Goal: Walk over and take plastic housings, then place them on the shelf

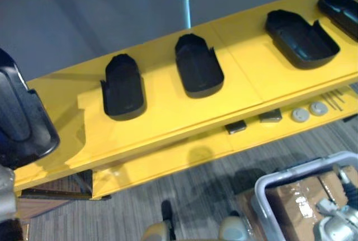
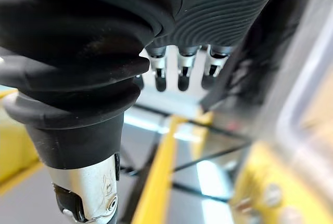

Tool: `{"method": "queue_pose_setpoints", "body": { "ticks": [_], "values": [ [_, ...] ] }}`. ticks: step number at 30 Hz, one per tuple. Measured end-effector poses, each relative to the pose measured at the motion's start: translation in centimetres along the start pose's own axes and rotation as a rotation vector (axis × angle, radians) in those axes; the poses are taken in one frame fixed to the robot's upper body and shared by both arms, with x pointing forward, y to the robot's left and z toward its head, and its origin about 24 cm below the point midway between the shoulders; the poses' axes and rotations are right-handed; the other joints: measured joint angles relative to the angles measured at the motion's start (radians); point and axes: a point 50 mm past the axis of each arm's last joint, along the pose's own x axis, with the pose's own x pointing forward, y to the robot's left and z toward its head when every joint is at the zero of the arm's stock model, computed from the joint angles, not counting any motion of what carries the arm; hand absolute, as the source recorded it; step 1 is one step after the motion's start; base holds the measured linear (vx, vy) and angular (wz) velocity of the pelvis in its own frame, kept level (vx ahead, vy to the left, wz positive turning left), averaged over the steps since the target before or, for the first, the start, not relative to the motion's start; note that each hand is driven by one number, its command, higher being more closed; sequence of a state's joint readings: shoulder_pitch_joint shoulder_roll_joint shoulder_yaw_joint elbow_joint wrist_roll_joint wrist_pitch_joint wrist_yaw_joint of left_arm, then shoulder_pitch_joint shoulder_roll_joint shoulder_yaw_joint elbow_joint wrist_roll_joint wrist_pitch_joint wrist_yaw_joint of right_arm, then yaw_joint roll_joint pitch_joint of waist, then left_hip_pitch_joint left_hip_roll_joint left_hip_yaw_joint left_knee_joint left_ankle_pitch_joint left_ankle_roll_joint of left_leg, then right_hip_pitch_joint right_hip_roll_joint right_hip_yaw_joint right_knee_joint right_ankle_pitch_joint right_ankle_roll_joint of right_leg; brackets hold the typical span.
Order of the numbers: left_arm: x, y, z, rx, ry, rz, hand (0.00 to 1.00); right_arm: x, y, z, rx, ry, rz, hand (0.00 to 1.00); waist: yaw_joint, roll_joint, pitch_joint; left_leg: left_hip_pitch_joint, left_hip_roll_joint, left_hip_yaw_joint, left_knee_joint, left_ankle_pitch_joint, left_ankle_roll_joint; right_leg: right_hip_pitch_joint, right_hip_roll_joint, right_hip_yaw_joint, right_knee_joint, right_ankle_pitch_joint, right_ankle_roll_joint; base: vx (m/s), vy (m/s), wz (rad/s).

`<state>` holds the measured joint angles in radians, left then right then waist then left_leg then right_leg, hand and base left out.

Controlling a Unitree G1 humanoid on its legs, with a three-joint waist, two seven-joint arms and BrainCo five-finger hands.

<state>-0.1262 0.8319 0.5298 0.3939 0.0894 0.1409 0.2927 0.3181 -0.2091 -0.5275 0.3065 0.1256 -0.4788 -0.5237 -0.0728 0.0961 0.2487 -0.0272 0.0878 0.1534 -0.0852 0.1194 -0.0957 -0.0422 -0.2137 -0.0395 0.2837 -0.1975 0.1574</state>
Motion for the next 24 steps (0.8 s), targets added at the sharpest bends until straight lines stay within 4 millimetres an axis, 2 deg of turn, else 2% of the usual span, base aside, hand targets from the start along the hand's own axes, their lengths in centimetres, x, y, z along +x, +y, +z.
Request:
{"method": "queue_pose_setpoints", "body": {
  "ticks": [5, 12, 14, 17, 19, 22, 24],
  "values": [
    [1.6, -1.3, 0.8, 0.087, 0.047, -0.137, 1.00, 0.1, -1.0, -2.1, -0.020, 0.118, -0.045, 0.00, 0.000, -0.008, -0.004, -0.010, -0.001, 0.021, 0.000, 0.000, -0.003, -0.009, 0.000, 0.019, -0.025, 0.018, 0.006, 0.01, 0.008, -0.09],
    [2.0, -3.8, 1.2, 0.137, 0.145, -0.284, 1.00, -0.5, -1.4, -3.9, -0.069, 0.220, -0.040, 0.00, 0.001, -0.049, 0.006, -0.019, 0.001, 0.060, 0.004, -0.002, -0.009, -0.019, 0.002, 0.039, -0.043, 0.033, 0.001, 0.00, 0.007, -0.06],
    [2.2, -3.9, 1.2, 0.131, 0.174, -0.287, 1.00, -0.5, -1.4, -4.0, -0.056, 0.229, -0.045, 0.00, 0.002, -0.056, 0.014, -0.032, 0.005, 0.072, 0.004, -0.003, -0.008, -0.027, 0.006, 0.044, -0.067, 0.051, 0.000, -0.02, 0.019, -0.10],
    [2.7, -3.8, 2.2, 0.101, 0.195, -0.268, 1.00, -1.1, -1.4, -4.7, -0.062, 0.263, -0.048, 0.00, 0.003, -0.087, 0.033, -0.044, 0.008, 0.073, 0.006, -0.003, -0.008, -0.028, 0.009, 0.044, -0.088, 0.068, 0.000, 0.00, 0.000, 0.00],
    [3.0, -3.7, 2.7, 0.093, 0.209, -0.257, 1.00, -1.6, -1.0, -4.9, -0.055, 0.278, -0.040, 0.00, 0.003, -0.110, 0.047, -0.065, 0.016, 0.072, 0.039, -0.020, -0.006, -0.029, 0.015, 0.048, -0.098, 0.086, -0.018, 0.00, 0.000, 0.00],
    [3.1, -3.6, 2.4, 0.118, 0.237, -0.246, 1.00, -2.0, -0.6, -5.1, -0.047, 0.294, -0.027, 0.00, 0.007, -0.120, 0.058, -0.090, 0.030, 0.072, 0.098, -0.057, -0.006, -0.029, 0.025, 0.069, -0.104, 0.104, -0.034, 0.01, 0.009, -0.04],
    [3.2, -3.6, 2.6, 0.114, 0.235, -0.242, 1.00, -2.0, -0.6, -5.1, -0.042, 0.296, -0.026, 0.00, 0.009, -0.115, 0.063, -0.100, 0.033, 0.071, 0.124, -0.076, -0.005, -0.029, 0.026, 0.071, -0.103, 0.109, -0.040, 0.00, 0.000, 0.00]
  ]
}}
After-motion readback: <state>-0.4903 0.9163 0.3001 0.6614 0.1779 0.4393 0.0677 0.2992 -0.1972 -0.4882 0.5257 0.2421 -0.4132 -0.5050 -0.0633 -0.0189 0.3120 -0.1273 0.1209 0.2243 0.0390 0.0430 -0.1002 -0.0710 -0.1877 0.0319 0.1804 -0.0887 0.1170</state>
